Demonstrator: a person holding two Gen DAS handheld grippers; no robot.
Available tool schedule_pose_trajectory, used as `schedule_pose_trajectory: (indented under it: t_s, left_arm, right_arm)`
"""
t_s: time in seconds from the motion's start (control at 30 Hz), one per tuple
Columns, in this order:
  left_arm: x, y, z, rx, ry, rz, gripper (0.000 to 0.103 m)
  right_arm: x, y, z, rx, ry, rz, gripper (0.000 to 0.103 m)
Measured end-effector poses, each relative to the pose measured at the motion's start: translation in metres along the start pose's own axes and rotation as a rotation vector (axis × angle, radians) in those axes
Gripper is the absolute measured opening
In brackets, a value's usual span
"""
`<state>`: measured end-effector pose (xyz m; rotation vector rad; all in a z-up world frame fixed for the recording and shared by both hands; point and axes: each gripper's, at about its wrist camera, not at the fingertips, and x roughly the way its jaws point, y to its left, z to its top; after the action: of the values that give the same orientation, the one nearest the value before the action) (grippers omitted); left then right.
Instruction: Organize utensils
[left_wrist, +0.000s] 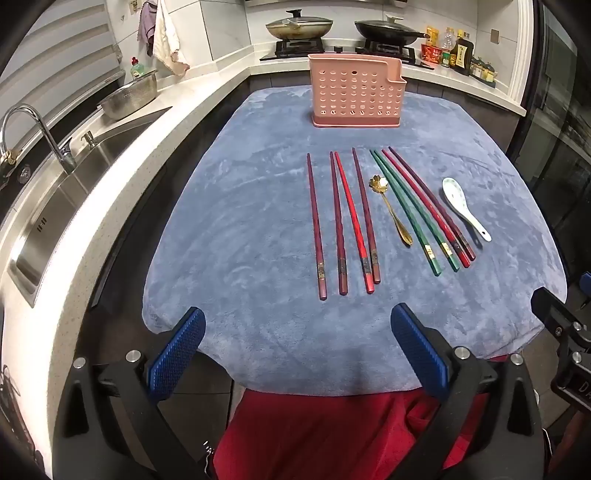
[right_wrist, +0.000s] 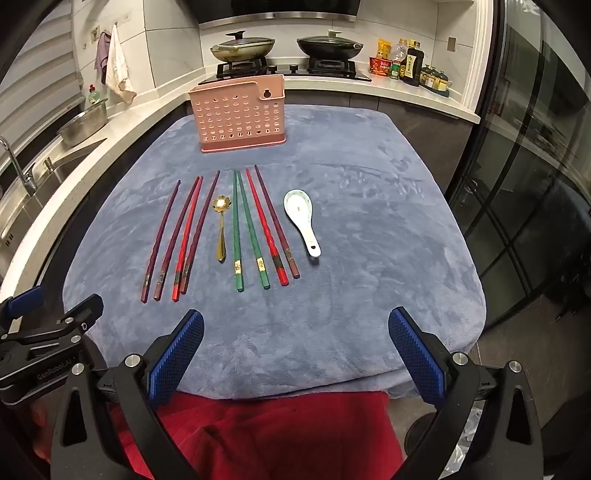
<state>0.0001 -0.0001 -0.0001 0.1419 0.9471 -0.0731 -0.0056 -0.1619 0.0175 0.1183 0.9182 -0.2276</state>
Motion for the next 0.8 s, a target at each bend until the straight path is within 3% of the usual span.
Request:
schedule_pose_trajectory:
  t_s: [0.8]
  left_arm:
    - [-0.0001,0.0011,0.0009,-0.002,-0.002,-0.001,0.096]
  right_arm:
    - [0.0011,-0.0006,0.0,0.004,0.002,0.003,0.096]
